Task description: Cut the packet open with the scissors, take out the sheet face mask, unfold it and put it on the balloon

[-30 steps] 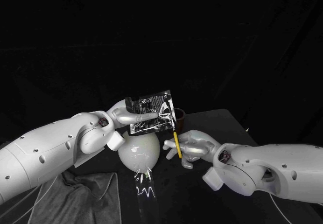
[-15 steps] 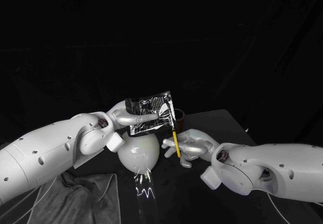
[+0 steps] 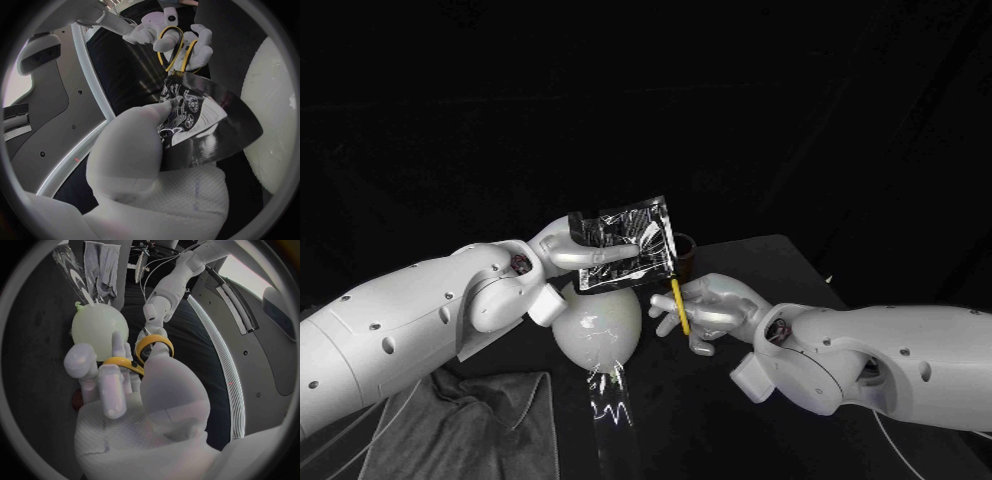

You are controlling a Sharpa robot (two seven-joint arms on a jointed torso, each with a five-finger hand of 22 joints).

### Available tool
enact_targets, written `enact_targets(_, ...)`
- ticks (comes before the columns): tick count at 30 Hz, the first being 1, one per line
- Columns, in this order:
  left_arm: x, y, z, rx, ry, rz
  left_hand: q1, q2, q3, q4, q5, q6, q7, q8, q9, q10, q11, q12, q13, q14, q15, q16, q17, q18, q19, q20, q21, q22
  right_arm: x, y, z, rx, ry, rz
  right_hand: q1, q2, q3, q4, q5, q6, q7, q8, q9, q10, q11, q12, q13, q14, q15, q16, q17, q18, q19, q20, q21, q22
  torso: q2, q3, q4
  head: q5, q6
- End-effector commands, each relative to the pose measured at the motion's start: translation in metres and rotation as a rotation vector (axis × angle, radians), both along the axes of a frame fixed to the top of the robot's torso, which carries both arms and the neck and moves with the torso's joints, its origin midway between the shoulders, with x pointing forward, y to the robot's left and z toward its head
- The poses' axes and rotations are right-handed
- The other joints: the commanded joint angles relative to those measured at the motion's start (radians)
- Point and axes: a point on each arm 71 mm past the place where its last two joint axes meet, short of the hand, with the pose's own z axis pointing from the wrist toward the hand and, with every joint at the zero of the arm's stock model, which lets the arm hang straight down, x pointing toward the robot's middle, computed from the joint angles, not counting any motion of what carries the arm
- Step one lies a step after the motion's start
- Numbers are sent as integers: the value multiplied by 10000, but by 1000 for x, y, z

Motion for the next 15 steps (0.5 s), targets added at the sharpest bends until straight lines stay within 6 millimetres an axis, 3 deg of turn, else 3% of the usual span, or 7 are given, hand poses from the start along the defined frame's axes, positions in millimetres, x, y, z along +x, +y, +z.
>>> enact_targets(1, -4, -3, -2, 118, -54, -422, 22, 125, -32, -37, 69, 66, 21, 39, 1108, 63, -18, 7, 12, -3, -93, 61, 9, 117, -74, 26, 48, 15, 1, -1, 5, 89, -331, -6, -14, 85, -262, -43, -39, 58, 16, 51, 8, 160, -103, 41, 9, 273, -55, 27, -26, 119, 66, 16, 1, 606, 0, 1, 2, 10, -21)
enact_targets(15, -5, -5, -2, 163, -125, -493, 26, 125, -41, -50, 69, 65, 19, 44, 1118, 66, -20, 8, 13, 5, -95, 79, 25, 117, -79, 25, 58, 23, 5, -2, 11, 109, -430, -77, -104, 17, -281, -2, -41, -96, 84, -66, -32, -59, -40, -167, -79, 246, -25, -13, -127, 117, 30, 5, -52, 590, 1, -3, 10, -43, 25)
